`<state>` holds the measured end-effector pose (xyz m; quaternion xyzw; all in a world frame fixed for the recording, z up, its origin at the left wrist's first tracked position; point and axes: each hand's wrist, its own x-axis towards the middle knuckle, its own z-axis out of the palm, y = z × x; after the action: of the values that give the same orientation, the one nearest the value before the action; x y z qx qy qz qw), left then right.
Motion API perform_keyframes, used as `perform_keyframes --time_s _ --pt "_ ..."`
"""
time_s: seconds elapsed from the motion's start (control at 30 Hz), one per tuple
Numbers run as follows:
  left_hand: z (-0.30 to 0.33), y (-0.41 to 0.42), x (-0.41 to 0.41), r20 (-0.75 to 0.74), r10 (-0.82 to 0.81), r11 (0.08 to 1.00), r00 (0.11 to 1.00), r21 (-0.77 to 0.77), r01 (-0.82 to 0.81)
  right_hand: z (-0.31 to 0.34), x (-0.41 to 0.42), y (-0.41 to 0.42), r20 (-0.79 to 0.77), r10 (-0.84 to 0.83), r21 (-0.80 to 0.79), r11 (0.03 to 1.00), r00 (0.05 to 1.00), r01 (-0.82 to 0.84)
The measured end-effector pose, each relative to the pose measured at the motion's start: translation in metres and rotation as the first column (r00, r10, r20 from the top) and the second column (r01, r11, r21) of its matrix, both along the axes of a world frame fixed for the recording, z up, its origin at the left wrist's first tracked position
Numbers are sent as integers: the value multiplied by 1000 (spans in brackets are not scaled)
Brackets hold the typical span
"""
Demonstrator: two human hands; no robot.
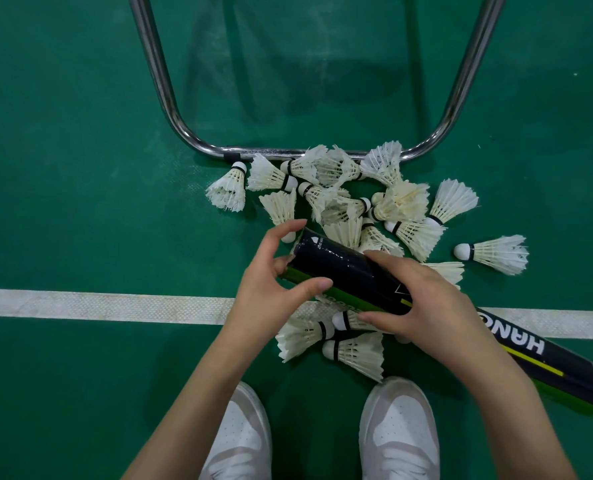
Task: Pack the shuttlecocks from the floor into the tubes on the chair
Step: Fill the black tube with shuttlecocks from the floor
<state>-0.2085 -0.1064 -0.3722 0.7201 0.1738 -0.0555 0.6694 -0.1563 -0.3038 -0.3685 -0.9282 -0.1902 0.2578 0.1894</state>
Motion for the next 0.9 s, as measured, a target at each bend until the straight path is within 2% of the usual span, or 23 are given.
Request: perform_keyframes --time_s 0.17,0.4,0.57,0.73,0.8,0.9 --pt "-1 1 2 5 8 1000 1000 -7 -8 1 0 0 -3 -4 4 1000 1000 4" --pt "-2 4 4 32 -124 990 992 -63 126 4 -2 1 1 8 4 1000 1000 -8" --pt "-11 10 -6 9 -68 996 998 50 68 6 -1 1 13 21 -2 1000 1000 -21" --pt "-32 28 -18 -29 9 972 1000 234 -2 4 0 -7 16 -27 -13 1000 1000 27" --pt "-38 31 -24 -91 -21 966 996 257 43 4 1 -9 22 -42 -14 999 999 42" --pt "-45 28 -32 -211 -135 935 968 297 195 3 2 -10 24 -50 -14 999 998 51"
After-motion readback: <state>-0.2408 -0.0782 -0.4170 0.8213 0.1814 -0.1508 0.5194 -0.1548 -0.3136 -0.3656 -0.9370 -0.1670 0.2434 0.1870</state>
